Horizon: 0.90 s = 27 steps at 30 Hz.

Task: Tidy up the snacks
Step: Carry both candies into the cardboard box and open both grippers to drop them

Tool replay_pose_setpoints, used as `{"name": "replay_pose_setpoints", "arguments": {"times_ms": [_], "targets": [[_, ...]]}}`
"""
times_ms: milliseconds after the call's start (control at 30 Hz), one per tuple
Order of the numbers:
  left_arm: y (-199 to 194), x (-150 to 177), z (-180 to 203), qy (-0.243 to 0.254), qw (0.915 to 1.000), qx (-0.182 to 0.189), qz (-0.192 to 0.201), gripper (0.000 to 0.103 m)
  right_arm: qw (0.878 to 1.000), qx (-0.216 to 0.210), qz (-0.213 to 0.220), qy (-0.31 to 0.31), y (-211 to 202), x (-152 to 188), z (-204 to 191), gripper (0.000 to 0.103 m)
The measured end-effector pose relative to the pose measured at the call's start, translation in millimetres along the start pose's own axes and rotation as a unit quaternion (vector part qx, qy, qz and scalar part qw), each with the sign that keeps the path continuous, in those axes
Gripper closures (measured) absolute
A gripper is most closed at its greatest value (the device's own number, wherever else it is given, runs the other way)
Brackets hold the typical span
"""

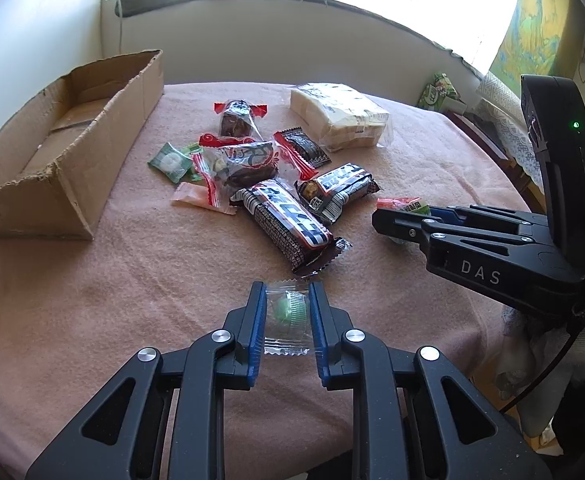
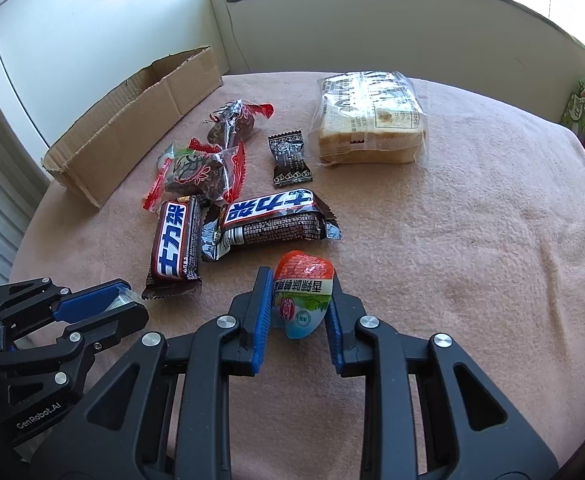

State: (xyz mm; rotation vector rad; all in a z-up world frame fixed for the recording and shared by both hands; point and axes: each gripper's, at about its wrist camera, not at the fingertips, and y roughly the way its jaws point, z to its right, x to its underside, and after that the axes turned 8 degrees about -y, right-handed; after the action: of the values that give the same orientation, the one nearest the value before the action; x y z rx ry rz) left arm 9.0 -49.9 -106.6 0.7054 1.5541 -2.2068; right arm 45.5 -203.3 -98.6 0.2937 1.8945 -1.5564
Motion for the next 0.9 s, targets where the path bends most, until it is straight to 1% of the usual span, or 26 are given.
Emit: {"name": "replay_pose_setpoints", "arguments": {"times_ms": [200,433,633,900], "targets": [[-7.1,-2.5,-1.7,-0.007,1.0000,0.001,0.007,0.083,1.000,0.002,0.008,0.006,-8.9,-0.5,4.0,0.078],[-22.2,-9.8,-10.1,-0.021,0.9994,-0.002,0.027,0.083,1.000,0.001,0.022,0.004,-19.6,-6.4,0.5,0.078],[-35.1,-24.3,-23.6,-0.033,0.9979,-0.015,0.053,0.083,0.999,-0.003,0.035,-0.007,-26.7,-17.5,-7.0,0.078],[-51.0,-43.0,-55.0,-0.057,0.9939,-0.041,0.085,0.083,0.998,-0.016,0.050,-0.028,-25.8,-43.6,-27.5,0.078]]}}
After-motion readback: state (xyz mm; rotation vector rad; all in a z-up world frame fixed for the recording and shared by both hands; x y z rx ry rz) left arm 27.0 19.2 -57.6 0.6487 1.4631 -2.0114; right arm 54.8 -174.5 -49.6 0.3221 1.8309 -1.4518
